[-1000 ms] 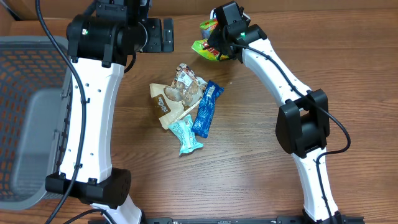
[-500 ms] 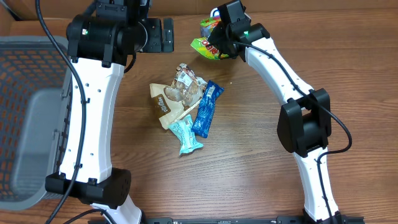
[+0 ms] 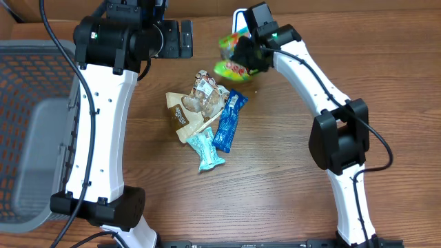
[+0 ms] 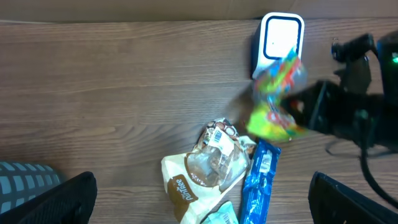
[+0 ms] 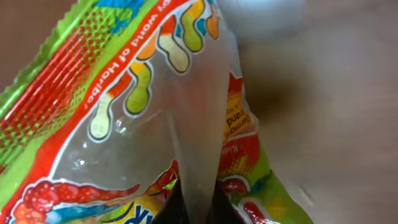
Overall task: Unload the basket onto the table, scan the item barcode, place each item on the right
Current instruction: 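Carry the Haribo bag right and release it on the table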
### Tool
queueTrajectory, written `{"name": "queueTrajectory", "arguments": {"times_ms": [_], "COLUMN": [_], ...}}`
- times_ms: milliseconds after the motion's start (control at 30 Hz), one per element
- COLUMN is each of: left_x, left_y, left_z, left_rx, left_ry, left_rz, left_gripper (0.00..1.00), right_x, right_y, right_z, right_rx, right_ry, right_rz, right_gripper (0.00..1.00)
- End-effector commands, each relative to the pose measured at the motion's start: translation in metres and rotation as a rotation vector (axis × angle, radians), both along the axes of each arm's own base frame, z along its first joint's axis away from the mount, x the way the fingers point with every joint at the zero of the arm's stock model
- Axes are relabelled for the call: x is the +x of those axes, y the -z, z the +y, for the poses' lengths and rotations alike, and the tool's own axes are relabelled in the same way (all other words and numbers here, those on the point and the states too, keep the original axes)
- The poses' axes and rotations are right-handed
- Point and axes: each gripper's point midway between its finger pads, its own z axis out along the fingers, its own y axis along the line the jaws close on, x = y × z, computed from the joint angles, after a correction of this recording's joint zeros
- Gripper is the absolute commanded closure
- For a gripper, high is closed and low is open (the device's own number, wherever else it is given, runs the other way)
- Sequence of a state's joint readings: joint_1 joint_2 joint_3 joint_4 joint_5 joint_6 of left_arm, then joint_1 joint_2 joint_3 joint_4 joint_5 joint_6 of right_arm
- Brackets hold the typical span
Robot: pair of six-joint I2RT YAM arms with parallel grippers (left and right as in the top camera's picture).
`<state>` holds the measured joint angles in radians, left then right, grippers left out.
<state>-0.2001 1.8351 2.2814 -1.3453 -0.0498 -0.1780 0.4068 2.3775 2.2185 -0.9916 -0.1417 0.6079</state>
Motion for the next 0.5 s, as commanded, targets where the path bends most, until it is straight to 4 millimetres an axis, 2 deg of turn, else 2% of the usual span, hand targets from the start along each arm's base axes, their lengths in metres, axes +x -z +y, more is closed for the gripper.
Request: {"name": "queueTrajectory", "arguments": {"times_ms": [0,100,233,267,333,400,467], "left_x": [0.003,0.003,0.003,0.003,0.003,0.003,0.003], "left_y": [0.006,0.006,0.006,0.006,0.006,0.006,0.006], "left_z": [0.003,0.003,0.003,0.003,0.003,0.003,0.003], "left_rx": [0.004,0.004,0.004,0.004,0.004,0.004,0.004], "left_ry": [-0.019,-0.019,-0.018,-0.019,-0.019,-0.019,-0.019], "left_rz": [0.013,0.013,0.013,0.013,0.013,0.013,0.013], "left_gripper": [0.00,0.00,0.00,0.00,0.00,0.00,0.00], "right_x": [-0.029,-0.069,-0.109,-0.122,-0.131,-0.134,-0.139], "right_y": [-0.105,-0.124,-0.123,-0.118,-0.106,-0.096,-0.076], "right_z": [-0.012,-0.038,-0.095,-0.122,-0.163,-0.181,-0.206], "right_rx": [-0.015,-0.084,-0.259,-0.332,-0.424,-0.427,-0.430], "right_ry": [-0.200,-0.246,-0.168,-0.100,0.020,0.065,0.132], "right_rz": [-0.163,-0.091,0.060,0.141,0.238,0.288,0.364], "right_gripper": [0.96,0.96,0.96,0.96,0.96,0.96,0.96]}}
